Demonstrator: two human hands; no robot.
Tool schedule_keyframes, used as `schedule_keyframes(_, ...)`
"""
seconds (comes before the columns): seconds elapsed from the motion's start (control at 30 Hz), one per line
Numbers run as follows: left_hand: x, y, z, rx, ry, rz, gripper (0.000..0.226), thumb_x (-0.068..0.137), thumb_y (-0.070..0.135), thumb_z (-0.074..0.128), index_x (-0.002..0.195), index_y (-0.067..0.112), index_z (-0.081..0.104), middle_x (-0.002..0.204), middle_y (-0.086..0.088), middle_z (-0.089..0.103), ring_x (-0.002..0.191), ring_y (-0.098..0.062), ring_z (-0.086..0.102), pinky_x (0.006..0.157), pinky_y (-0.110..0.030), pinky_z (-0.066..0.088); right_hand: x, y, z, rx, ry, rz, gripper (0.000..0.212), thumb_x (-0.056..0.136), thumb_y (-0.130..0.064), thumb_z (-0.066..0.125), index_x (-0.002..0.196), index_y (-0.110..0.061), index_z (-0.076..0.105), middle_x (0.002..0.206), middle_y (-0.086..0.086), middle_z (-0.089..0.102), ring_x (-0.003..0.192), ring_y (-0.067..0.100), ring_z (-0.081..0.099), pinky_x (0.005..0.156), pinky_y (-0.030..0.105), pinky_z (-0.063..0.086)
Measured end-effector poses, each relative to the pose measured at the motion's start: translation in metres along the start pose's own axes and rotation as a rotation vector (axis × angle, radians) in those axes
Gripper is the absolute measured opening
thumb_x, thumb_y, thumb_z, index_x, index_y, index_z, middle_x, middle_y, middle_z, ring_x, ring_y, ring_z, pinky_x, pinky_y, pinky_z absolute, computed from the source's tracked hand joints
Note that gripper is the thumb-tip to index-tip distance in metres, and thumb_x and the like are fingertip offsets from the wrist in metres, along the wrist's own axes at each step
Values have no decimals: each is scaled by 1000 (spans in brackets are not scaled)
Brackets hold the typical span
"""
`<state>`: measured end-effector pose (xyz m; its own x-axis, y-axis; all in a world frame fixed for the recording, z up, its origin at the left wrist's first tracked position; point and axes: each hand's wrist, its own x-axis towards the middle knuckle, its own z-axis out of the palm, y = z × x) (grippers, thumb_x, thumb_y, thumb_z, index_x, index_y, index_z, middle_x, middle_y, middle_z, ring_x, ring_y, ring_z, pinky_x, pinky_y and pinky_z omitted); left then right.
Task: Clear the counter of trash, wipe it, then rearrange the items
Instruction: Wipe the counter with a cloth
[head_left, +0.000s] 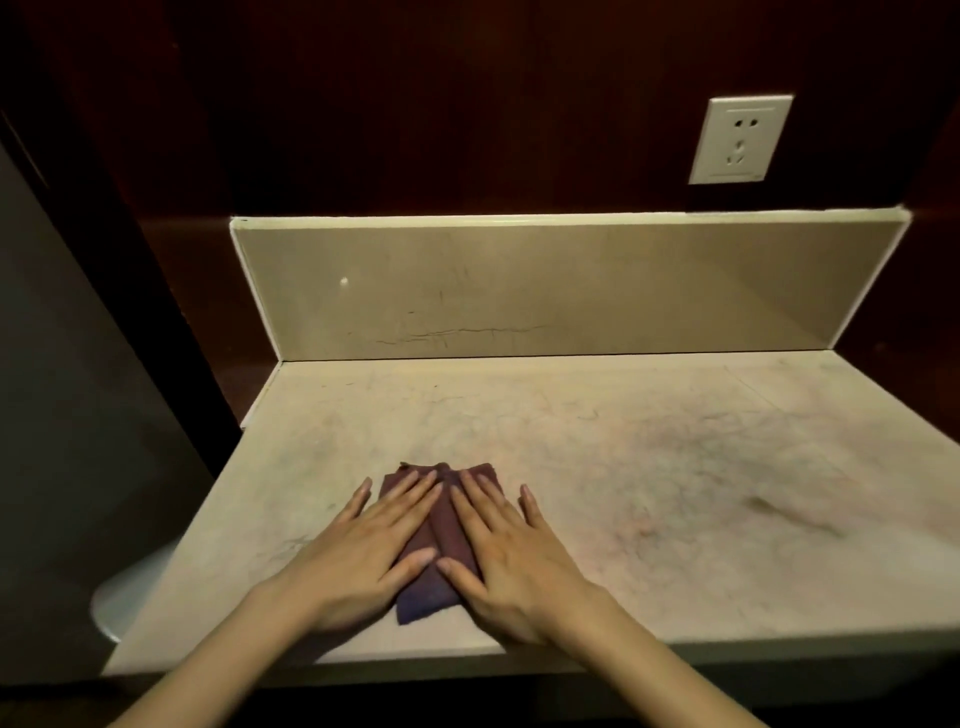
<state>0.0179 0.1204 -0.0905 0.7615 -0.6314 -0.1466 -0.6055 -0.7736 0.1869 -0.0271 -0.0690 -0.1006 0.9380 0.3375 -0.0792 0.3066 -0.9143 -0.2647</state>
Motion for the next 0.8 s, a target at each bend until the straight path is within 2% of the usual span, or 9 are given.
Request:
schedule_keyframes(0.07,17,24,3,7,7,41,84,71,70,-7,148,37,-13,148,24,-25,138,7,-25,112,-26,-21,-17,22,-5,-13,4,48,73,96,-58,18,153,-21,-8,160,-6,-16,146,9,-17,116,38,-17)
schedule_keyframes(0.17,42,59,6,37,-4,99,81,78,69,0,150,32,-11,152,19,-21,141,2,-22,113,-28,-19,-42,56,-11,-48,3,120,87,82,-72,3,153,-22,-8,160,-7,-15,146,8,-16,113,36,-17)
schedule_keyframes(0.27,63,90,10,49,-29,139,66,97,57,19,151,30,-10,155,16,-18,143,-1,-20,117,-32,-16,-65,84,-16,-49,21,198,76,92,-64,13,153,-23,-8,159,-8,-16,145,6,-17,114,37,-15)
schedule_keyframes(0.33,74,108,12,49,-29,174,63,99,53,20,151,30,-9,157,14,-16,143,-1,-19,117,-33,-17,-79,99,-19,-48,18,246,75,93,-63,16,153,-24,-9,159,-8,-16,145,6,-17,115,37,-15)
schedule_keyframes(0.43,90,129,14,55,-34,221,63,100,51,21,152,28,-7,159,11,-13,144,-2,-16,116,-33,-17,-96,119,-22,-58,12,320,90,80,-76,4,152,-25,-9,159,-10,-16,145,4,-17,114,36,-14)
schedule_keyframes(0.53,101,145,17,60,-30,260,63,100,51,22,153,27,-4,160,9,-10,145,-4,-14,115,-35,-17,-109,131,-24,-48,28,385,86,82,-73,5,152,-25,-11,159,-9,-17,142,1,-19,114,36,-14)
schedule_keyframes(0.63,106,150,19,49,-29,274,63,100,51,22,153,27,-2,160,8,-8,146,-5,-13,116,-37,-16,-114,136,-23,-61,40,403,103,65,-82,-11,152,-25,-11,159,-9,-17,140,0,-21,112,34,-15)
schedule_keyframes(0.7,105,150,19,45,-30,275,63,100,51,23,153,27,0,161,7,-7,146,-6,-12,117,-39,-15,-115,136,-21,-77,41,431,100,71,-82,-6,152,-24,-10,160,-7,-16,144,5,-18,114,36,-12)
schedule_keyframes(0.8,98,146,19,50,-33,286,63,100,51,23,153,26,1,161,7,-5,146,-7,-10,119,-41,-12,-115,125,-17,-105,33,462,77,91,-64,8,152,-20,-10,160,-3,-16,146,10,-17,116,39,-10)
